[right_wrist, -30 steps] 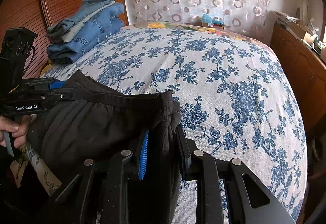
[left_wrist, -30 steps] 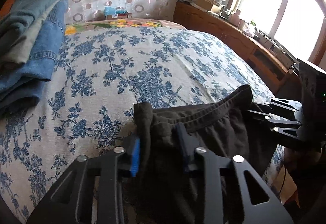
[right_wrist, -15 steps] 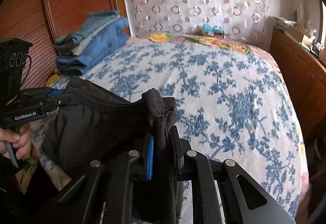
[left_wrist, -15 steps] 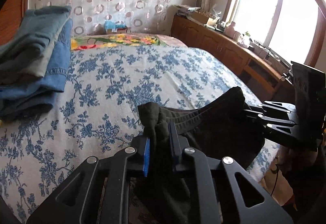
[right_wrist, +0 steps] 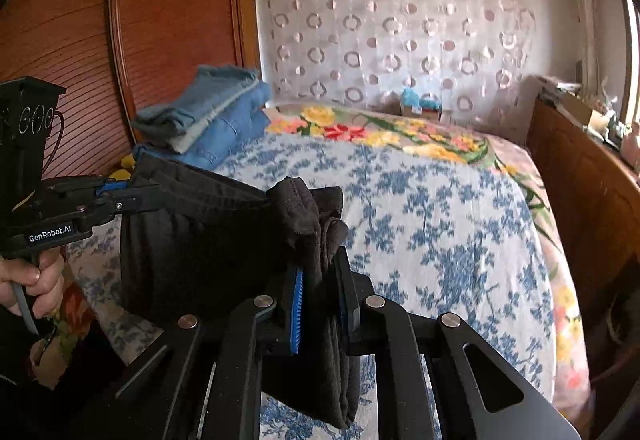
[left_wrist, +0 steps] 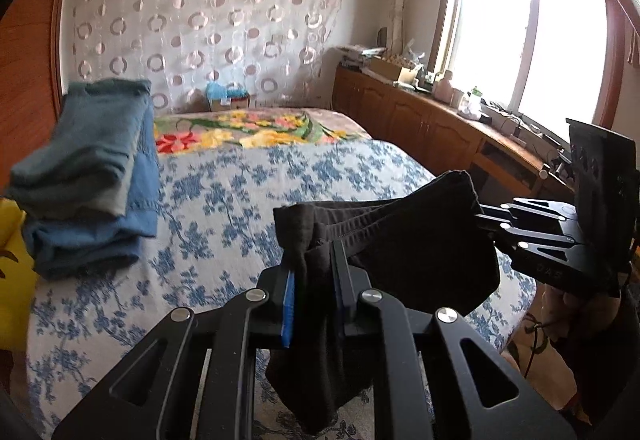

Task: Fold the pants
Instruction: 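Lift the folded black shorts up with both tools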

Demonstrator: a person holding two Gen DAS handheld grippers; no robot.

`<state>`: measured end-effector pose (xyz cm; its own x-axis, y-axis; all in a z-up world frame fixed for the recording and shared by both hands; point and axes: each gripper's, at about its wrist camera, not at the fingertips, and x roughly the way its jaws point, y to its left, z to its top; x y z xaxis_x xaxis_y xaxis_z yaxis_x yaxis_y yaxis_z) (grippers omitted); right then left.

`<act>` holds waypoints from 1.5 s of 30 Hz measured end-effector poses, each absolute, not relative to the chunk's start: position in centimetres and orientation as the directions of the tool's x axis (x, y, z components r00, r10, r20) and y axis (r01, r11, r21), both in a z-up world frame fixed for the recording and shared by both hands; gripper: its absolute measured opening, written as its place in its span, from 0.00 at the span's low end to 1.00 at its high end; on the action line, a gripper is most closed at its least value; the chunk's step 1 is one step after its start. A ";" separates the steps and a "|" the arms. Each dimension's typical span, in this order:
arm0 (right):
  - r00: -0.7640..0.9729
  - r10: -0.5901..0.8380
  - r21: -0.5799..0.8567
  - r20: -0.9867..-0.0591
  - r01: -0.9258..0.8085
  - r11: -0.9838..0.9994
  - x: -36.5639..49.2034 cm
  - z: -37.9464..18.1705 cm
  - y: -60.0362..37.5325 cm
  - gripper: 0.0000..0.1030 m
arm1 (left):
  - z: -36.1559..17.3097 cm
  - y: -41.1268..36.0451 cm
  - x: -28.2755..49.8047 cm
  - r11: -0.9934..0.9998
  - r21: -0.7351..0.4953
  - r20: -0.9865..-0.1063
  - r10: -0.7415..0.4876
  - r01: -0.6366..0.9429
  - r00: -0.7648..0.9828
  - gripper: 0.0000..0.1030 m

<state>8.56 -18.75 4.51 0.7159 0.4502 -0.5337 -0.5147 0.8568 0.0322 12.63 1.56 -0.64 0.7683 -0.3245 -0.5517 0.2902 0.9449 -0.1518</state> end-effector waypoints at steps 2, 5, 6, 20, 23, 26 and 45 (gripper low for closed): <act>0.720 0.461 0.034 -0.519 -0.521 0.853 8.6 4.9 -18.8 0.13 | 0.1 1.8 12.5 0.948 -0.144 -0.541 -0.316 0.285 0.779 0.15; 0.726 0.475 0.028 -0.498 -0.534 0.845 8.8 5.9 -18.6 0.13 | 1.2 2.2 12.5 0.952 -0.135 -0.520 -0.305 0.276 0.798 0.15; 0.728 0.479 0.023 -0.491 -0.539 0.842 8.9 6.3 -18.5 0.13 | 1.5 2.4 12.5 0.953 -0.131 -0.514 -0.300 0.272 0.804 0.15; 0.733 0.526 -0.041 -0.431 -0.598 0.800 12.8 10.0 -16.1 0.13 | 5.7 5.4 15.1 0.972 -0.100 -0.457 -0.234 0.212 0.858 0.15; 0.735 0.533 -0.055 -0.419 -0.607 0.793 14.0 10.6 -15.5 0.13 | 6.1 6.3 15.9 0.975 -0.094 -0.449 -0.223 0.203 0.865 0.15; 0.736 0.538 -0.072 -0.412 -0.614 0.786 15.3 10.8 -14.7 0.13 | 6.2 7.2 16.5 0.977 -0.091 -0.444 -0.211 0.190 0.871 0.15; 0.705 0.596 -0.121 -0.383 -0.679 0.724 23.5 10.0 -10.9 0.13 | 6.8 12.2 19.8 0.993 -0.062 -0.422 -0.118 0.102 0.899 0.15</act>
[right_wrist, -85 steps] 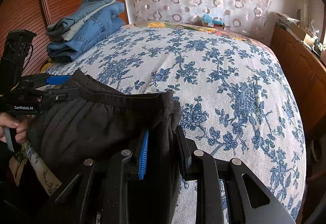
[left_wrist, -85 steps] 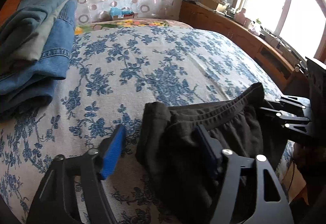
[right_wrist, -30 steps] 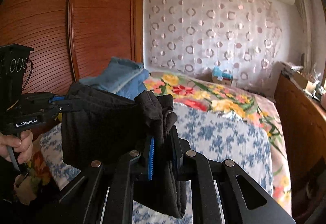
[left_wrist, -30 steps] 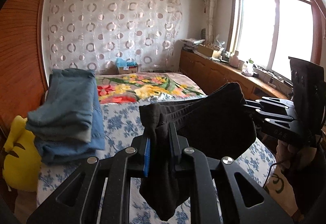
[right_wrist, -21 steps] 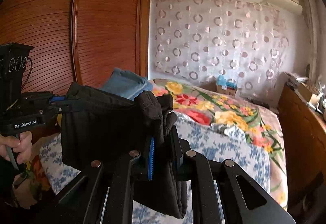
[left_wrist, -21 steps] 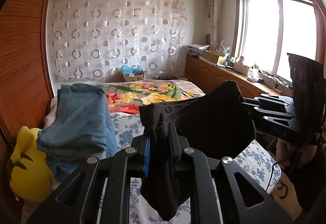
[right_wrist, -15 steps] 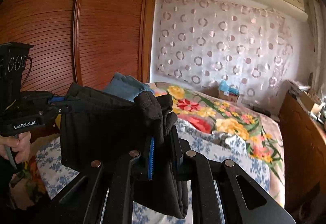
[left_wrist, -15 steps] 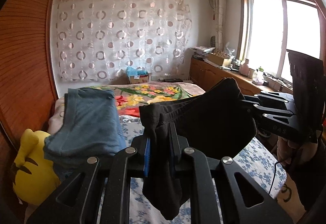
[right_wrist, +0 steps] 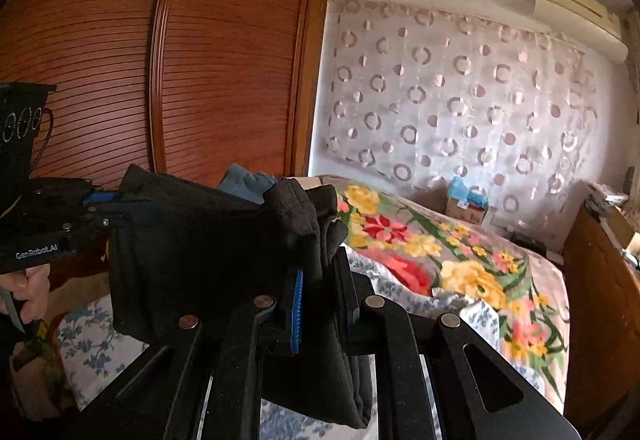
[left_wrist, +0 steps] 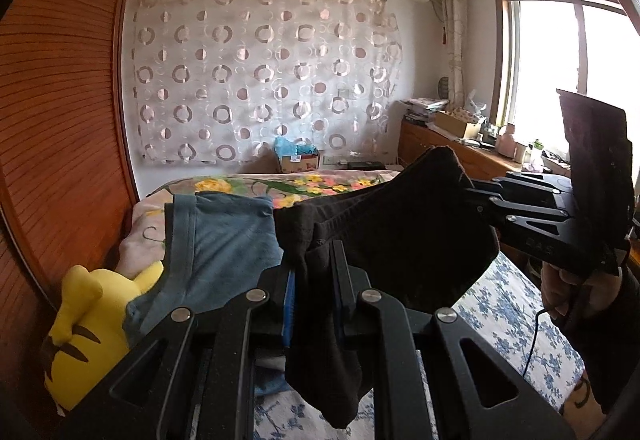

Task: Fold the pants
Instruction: 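Lift the folded black shorts up with both tools, then carry the black shorts with both tools over the stack of blue jeans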

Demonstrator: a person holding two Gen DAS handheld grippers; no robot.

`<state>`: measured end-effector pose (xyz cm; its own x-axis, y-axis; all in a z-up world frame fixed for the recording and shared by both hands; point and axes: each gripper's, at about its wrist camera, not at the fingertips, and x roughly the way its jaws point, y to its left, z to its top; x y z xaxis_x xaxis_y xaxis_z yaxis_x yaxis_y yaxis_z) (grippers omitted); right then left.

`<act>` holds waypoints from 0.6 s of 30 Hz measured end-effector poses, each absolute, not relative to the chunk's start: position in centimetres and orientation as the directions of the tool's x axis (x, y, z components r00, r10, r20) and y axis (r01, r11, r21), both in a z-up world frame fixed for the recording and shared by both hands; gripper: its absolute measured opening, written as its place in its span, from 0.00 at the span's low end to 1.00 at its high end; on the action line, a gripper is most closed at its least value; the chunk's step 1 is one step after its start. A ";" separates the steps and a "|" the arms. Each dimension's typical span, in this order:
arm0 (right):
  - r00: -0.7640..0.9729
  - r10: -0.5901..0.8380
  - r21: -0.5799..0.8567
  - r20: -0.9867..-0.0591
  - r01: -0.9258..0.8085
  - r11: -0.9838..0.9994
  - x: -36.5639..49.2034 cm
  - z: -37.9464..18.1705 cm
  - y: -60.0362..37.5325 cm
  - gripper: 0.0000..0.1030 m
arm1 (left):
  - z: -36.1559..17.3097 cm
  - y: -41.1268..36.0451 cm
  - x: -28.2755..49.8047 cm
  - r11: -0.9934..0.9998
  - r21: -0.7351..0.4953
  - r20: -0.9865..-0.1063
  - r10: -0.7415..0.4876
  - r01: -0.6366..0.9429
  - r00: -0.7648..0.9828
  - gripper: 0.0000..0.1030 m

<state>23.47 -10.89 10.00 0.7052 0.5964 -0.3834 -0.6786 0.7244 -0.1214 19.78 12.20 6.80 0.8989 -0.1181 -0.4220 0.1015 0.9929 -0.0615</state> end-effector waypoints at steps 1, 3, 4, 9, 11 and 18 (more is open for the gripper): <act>0.706 0.596 -0.128 -0.383 -0.680 0.722 24.0 10.0 -10.8 0.13 | 6.8 12.4 20.0 0.993 -0.064 -0.420 -0.117 0.099 0.900 0.15; 0.709 0.596 -0.140 -0.377 -0.680 0.720 24.3 9.9 -10.5 0.13 | 6.7 12.7 20.3 0.993 -0.067 -0.419 -0.115 0.096 0.901 0.15; 0.710 0.596 -0.147 -0.375 -0.680 0.718 24.6 9.9 -10.3 0.13 | 6.7 12.9 20.5 0.993 -0.067 -0.418 -0.114 0.095 0.901 0.15; 0.711 0.610 -0.169 -0.351 -0.688 0.706 26.0 9.9 -9.4 0.13 | 6.5 13.6 21.2 0.994 -0.074 -0.414 -0.104 0.081 0.904 0.15; 0.704 0.621 -0.176 -0.344 -0.698 0.694 26.8 9.9 -8.8 0.13 | 6.4 14.0 21.4 0.994 -0.081 -0.413 -0.098 0.071 0.905 0.15; 0.671 0.661 -0.207 -0.336 -0.738 0.643 29.6 9.4 -6.7 0.13 | 6.0 15.6 21.4 0.993 -0.110 -0.408 -0.076 0.033 0.910 0.15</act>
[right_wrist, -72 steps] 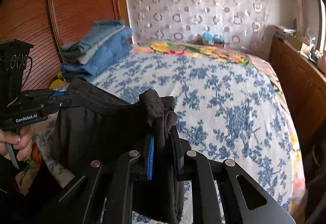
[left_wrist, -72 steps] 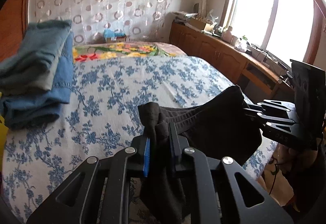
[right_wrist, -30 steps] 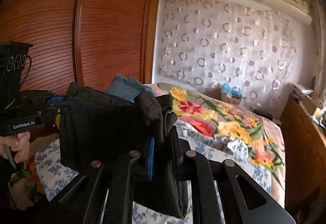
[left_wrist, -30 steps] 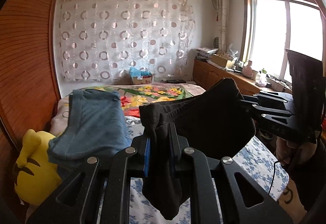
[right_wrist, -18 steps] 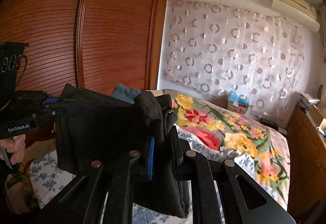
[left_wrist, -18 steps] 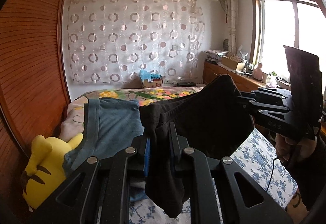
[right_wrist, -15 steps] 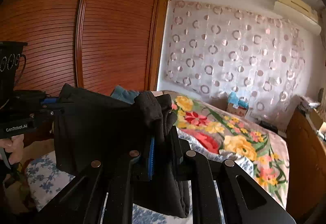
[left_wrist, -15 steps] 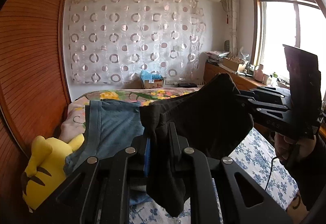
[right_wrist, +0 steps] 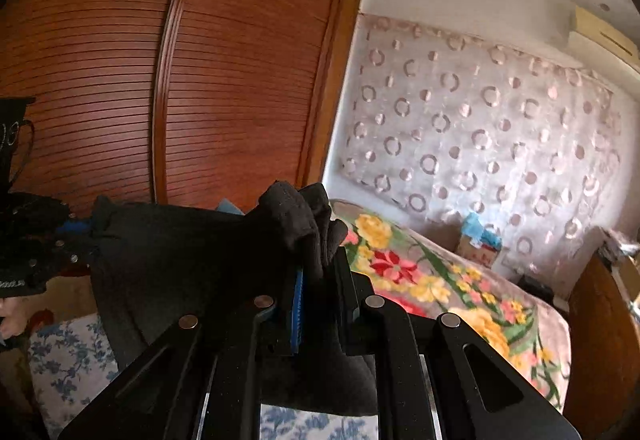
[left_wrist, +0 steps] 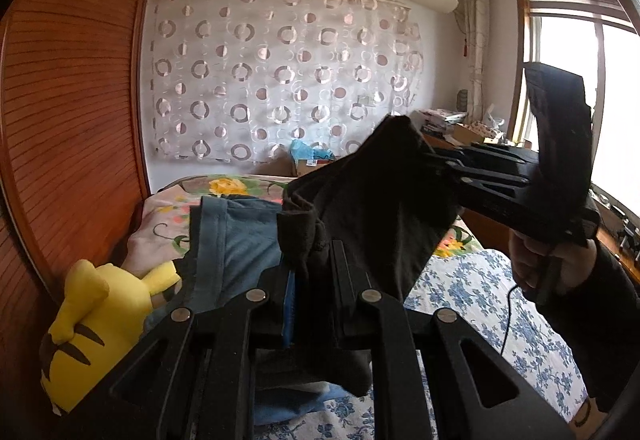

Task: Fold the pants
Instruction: 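Carry the black shorts with both tools over the stack of blue jeans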

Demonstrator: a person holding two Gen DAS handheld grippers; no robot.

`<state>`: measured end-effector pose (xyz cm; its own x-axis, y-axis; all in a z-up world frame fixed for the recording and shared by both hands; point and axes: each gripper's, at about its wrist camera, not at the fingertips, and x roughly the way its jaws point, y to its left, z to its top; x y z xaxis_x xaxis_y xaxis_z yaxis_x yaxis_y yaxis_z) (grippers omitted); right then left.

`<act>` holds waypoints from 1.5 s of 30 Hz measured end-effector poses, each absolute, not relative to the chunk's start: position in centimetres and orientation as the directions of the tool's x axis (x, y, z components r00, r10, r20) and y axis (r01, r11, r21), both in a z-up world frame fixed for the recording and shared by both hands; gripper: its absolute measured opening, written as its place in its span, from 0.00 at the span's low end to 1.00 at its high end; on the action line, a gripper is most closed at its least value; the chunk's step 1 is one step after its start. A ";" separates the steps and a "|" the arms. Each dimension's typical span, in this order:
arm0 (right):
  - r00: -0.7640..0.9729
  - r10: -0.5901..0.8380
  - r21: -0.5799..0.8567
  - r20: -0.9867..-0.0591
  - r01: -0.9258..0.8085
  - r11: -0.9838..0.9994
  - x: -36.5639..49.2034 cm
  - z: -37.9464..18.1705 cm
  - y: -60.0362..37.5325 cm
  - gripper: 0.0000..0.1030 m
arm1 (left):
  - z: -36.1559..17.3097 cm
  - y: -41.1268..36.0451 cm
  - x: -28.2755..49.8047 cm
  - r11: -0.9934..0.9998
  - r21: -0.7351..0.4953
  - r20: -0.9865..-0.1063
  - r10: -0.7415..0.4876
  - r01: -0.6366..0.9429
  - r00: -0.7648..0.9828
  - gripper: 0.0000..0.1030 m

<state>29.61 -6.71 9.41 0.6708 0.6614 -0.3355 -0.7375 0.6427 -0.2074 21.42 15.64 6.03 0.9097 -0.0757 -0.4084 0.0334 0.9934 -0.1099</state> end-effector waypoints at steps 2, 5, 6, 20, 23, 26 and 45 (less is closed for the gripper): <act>0.657 0.676 -0.212 -0.333 -0.751 0.625 30.6 9.4 -6.2 0.13 | 5.8 16.1 21.1 0.991 -0.129 -0.406 -0.070 0.019 0.911 0.15; 0.636 0.695 -0.227 -0.336 -0.771 0.595 32.0 9.2 -5.1 0.13 | 4.9 16.8 20.4 0.987 -0.163 -0.400 -0.062 -0.004 0.914 0.15; 0.628 0.702 -0.234 -0.335 -0.778 0.584 32.4 9.1 -4.7 0.13 | 4.7 17.0 20.4 0.986 -0.168 -0.400 -0.056 -0.013 0.915 0.15; 0.517 0.752 -0.207 -0.409 -0.855 0.476 37.5 8.6 -1.8 0.13 | 2.9 19.3 20.2 0.966 -0.235 -0.417 0.005 -0.113 0.909 0.15; 0.500 0.756 -0.183 -0.423 -0.864 0.469 38.8 8.5 -1.6 0.13 | 2.7 19.5 20.2 0.965 -0.232 -0.421 0.017 -0.126 0.907 0.15; 0.479 0.760 -0.148 -0.440 -0.873 0.464 40.2 8.4 -1.1 0.13 | 2.1 19.5 20.6 0.964 -0.223 -0.448 0.031 -0.145 0.893 0.15; 0.443 0.761 0.004 -0.474 -0.863 0.505 42.8 7.3 -4.2 0.40 | 0.4 19.8 22.1 0.963 -0.146 -0.541 0.114 -0.227 0.833 0.15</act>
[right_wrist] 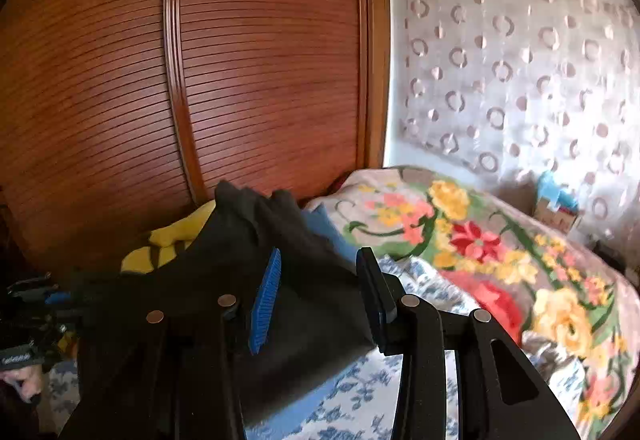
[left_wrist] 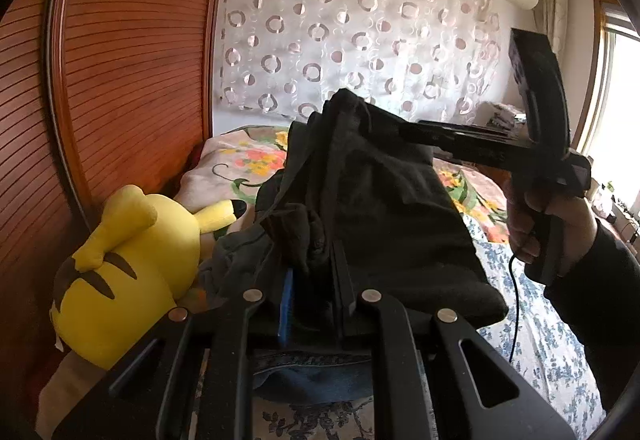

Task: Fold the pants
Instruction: 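Carry the black shorts with both tools over the stack of blue jeans, then lower the shorts onto the jeans stack and open both tools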

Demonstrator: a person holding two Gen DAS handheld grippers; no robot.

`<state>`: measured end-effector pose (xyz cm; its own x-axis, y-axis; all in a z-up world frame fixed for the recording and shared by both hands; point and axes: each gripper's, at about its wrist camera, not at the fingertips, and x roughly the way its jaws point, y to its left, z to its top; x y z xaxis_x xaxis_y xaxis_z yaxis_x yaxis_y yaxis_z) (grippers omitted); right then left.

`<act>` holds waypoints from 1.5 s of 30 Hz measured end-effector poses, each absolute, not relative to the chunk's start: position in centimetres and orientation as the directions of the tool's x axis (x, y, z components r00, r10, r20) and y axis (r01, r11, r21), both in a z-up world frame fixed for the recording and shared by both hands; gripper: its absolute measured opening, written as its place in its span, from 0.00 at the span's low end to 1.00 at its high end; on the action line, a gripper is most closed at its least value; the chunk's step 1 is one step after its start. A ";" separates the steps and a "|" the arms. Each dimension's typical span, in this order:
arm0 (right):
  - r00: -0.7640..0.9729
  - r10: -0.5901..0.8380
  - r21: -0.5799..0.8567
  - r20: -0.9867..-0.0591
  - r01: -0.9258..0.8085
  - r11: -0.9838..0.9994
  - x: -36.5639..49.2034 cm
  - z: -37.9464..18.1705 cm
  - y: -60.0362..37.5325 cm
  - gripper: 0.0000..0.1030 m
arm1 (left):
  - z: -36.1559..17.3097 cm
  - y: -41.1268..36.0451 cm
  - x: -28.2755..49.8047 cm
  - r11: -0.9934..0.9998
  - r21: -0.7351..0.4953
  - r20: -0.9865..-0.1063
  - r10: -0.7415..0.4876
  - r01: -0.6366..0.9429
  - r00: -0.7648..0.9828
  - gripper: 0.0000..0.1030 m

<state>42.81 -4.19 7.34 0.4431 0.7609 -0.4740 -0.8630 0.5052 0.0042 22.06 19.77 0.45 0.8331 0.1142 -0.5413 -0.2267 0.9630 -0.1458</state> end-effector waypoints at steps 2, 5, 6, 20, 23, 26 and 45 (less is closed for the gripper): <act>0.433 0.762 0.023 -0.481 -0.863 0.505 43.1 6.8 -4.6 0.40 | 0.3 19.7 22.2 0.963 -0.140 -0.546 0.121 -0.232 0.829 0.15; 0.435 0.754 0.029 -0.493 -0.858 0.513 43.7 6.2 -4.3 0.40 | 0.2 19.5 22.4 0.963 -0.124 -0.554 0.133 -0.239 0.822 0.16; 0.433 0.752 0.031 -0.497 -0.857 0.514 43.9 6.1 -4.1 0.40 | 0.1 19.5 22.5 0.963 -0.120 -0.555 0.135 -0.240 0.821 0.16; 0.471 0.697 0.037 -0.540 -0.814 0.579 44.3 5.2 -2.7 0.40 | -0.3 19.5 23.1 0.967 -0.094 -0.566 0.145 -0.238 0.812 0.17; 0.478 0.704 0.042 -0.526 -0.812 0.582 43.3 5.8 -3.0 0.40 | -0.4 19.6 23.1 0.968 -0.078 -0.567 0.153 -0.238 0.810 0.18; 0.488 0.707 0.029 -0.512 -0.813 0.582 41.7 6.4 -3.6 0.40 | -0.4 19.6 22.9 0.969 -0.072 -0.569 0.156 -0.238 0.807 0.19; 0.493 0.700 0.030 -0.517 -0.807 0.590 31.3 7.9 -8.1 0.40 | 1.0 18.5 20.4 0.969 -0.019 -0.537 0.197 -0.245 0.820 0.43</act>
<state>31.30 -8.06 7.94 0.4926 0.6998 -0.5173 -0.8066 0.5903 0.0303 20.38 18.46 0.97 0.8201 0.1968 -0.5374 -0.2453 0.9693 -0.0194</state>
